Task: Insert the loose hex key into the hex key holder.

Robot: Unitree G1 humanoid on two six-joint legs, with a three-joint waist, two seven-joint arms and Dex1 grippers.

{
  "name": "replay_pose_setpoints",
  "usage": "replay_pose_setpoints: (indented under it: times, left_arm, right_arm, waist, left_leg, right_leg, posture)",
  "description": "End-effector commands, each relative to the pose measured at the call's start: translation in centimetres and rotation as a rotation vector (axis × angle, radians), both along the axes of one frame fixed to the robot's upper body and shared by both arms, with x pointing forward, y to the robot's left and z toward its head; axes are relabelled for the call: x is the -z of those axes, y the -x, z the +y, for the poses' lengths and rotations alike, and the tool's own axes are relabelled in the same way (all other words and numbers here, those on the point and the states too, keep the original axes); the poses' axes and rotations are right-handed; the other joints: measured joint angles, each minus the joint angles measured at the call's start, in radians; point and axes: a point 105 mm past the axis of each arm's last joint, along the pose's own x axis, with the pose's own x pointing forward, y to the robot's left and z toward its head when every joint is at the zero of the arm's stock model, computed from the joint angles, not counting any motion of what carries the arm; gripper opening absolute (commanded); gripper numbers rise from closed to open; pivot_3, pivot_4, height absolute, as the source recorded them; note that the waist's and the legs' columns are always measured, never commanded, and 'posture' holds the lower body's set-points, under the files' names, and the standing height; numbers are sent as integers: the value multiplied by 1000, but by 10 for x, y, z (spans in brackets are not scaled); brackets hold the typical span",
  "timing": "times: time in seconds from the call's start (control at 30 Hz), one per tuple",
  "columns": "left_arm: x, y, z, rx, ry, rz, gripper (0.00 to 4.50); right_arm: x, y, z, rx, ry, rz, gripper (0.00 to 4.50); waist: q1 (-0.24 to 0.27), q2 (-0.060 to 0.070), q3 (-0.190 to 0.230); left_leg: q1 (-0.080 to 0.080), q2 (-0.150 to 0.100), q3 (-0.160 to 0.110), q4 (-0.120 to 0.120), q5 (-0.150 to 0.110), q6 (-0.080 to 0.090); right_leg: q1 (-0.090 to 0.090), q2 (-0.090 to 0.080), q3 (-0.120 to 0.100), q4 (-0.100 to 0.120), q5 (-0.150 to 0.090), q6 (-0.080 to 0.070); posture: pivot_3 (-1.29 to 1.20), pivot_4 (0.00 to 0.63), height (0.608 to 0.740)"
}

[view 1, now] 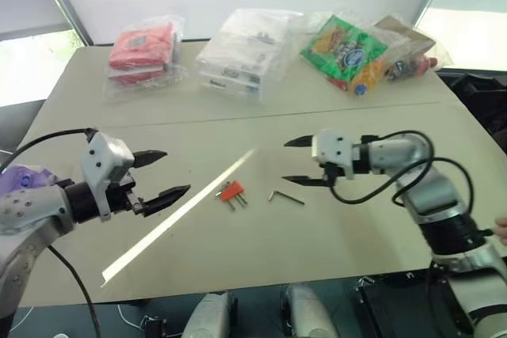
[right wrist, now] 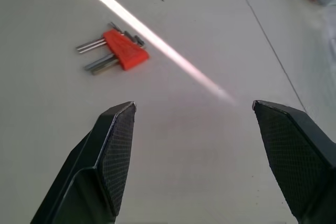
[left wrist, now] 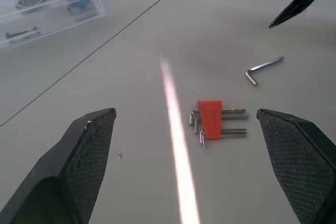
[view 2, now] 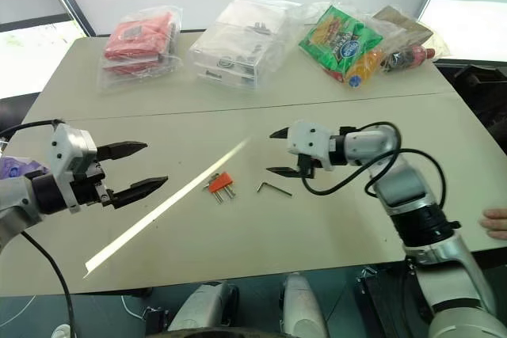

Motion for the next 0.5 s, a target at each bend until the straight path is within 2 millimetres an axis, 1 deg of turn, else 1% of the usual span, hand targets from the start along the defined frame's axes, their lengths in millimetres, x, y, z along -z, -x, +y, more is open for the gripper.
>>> replay_pose_setpoints:
  times: [0.03,0.2,0.5]
  left_arm:
    - [1,0,3,-31,-8,-29,4483]
    - [3,0,6,-58,-14,-41,4483]
    - [3,1,9,-94,-19,-63,4483]
  right_arm:
    - [5,-11,18,24,-26,-81,3693]
    - [30,-14,36,-16,25,-89,3693]
    - [53,-9,55,-76,41,-48,3693]
  waist:
    - [-4,0,0]
    - [-13,0,0]
    - [-17,0,0]
  left_leg:
    - [0,0,0,0,0,0]
    - [0,0,0,0,0,-1]
    - [0,0,0,0,0,-1]
  right_leg:
    - [0,0,0,0,0,0]
    - [0,0,0,0,0,0]
    - [-1,1,0,1,0,0]
  posture:
    - [0,150,740]
    - [0,150,740]
    - [0,150,740]
